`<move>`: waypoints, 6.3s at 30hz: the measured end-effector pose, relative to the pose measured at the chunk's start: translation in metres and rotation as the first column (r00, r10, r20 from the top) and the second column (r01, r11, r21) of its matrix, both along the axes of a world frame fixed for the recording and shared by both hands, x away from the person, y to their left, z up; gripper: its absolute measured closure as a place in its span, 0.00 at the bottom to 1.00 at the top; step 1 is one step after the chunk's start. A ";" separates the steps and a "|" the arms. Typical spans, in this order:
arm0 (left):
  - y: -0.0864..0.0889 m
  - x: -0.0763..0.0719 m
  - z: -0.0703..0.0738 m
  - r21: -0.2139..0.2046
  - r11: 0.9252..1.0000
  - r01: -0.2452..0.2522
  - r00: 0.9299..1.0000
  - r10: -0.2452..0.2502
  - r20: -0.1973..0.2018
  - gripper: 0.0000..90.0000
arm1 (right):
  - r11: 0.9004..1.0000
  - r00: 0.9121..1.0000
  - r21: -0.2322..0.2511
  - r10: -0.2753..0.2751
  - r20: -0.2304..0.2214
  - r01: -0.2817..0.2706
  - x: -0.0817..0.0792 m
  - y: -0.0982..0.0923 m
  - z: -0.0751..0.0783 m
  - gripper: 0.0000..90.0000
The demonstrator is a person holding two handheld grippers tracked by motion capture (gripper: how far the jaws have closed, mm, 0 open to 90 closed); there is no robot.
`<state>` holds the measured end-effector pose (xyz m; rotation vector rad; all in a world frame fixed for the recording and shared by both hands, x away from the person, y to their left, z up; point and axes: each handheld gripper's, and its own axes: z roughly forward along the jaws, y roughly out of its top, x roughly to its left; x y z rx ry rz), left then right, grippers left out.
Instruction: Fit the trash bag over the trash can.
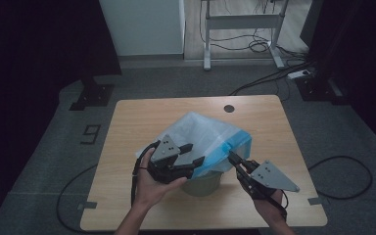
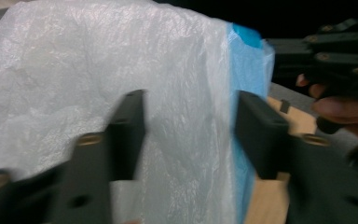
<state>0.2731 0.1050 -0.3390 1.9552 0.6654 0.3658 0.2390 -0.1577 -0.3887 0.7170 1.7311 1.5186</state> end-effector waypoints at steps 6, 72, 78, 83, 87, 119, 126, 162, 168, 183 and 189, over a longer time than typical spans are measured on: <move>0.001 0.005 -0.003 -0.052 0.998 0.045 0.998 -0.047 -0.040 0.96 | 1.000 1.000 -0.006 -0.004 0.006 0.004 -0.001 -0.001 0.000 0.99; 0.073 0.090 0.023 -0.484 0.871 -0.088 0.996 0.074 -0.046 1.00 | 0.971 0.971 0.045 -0.233 -0.057 0.235 0.082 -0.057 0.023 0.99; 0.073 0.082 0.025 -0.467 0.881 -0.072 0.997 0.063 -0.035 1.00 | 0.966 0.968 0.064 -0.246 -0.056 0.249 0.091 -0.067 0.029 0.99; 0.083 0.060 0.010 -0.441 0.895 -0.062 0.998 0.048 -0.043 1.00 | 0.977 0.977 0.060 -0.202 -0.061 0.206 0.074 -0.070 0.014 0.99; 0.094 0.040 -0.005 -0.433 0.900 -0.054 0.998 0.036 -0.050 1.00 | 0.985 0.986 0.068 -0.157 -0.062 0.161 0.055 -0.070 0.003 0.99; 0.131 -0.031 -0.106 -0.426 0.901 -0.087 0.992 0.039 -0.120 1.00 | 0.994 0.969 0.107 0.011 -0.247 0.016 0.005 -0.076 -0.093 0.94; 0.122 -0.030 -0.100 -0.424 0.902 -0.079 0.993 0.035 -0.111 1.00 | 0.984 0.980 0.176 0.056 -0.192 -0.022 -0.018 -0.070 -0.076 0.64; 0.062 -0.016 0.004 -0.167 0.985 0.048 0.998 -0.040 0.048 0.34 | 0.991 0.994 0.128 -0.008 -0.108 0.022 0.033 -0.027 0.009 0.98; 0.029 -0.004 0.008 -0.084 0.992 0.098 0.995 -0.097 0.018 0.31 | 0.992 0.993 0.122 -0.006 -0.114 0.020 0.038 -0.022 0.014 0.98; 0.013 0.014 -0.014 0.028 0.999 -0.021 1.000 0.021 0.016 0.73 | 0.991 0.994 0.130 -0.005 -0.113 0.019 0.042 -0.019 0.017 0.98; 0.016 0.015 -0.016 0.023 1.000 -0.004 1.000 0.004 -0.003 0.99 | 0.990 0.994 0.138 -0.009 -0.113 0.025 0.042 -0.021 0.018 0.98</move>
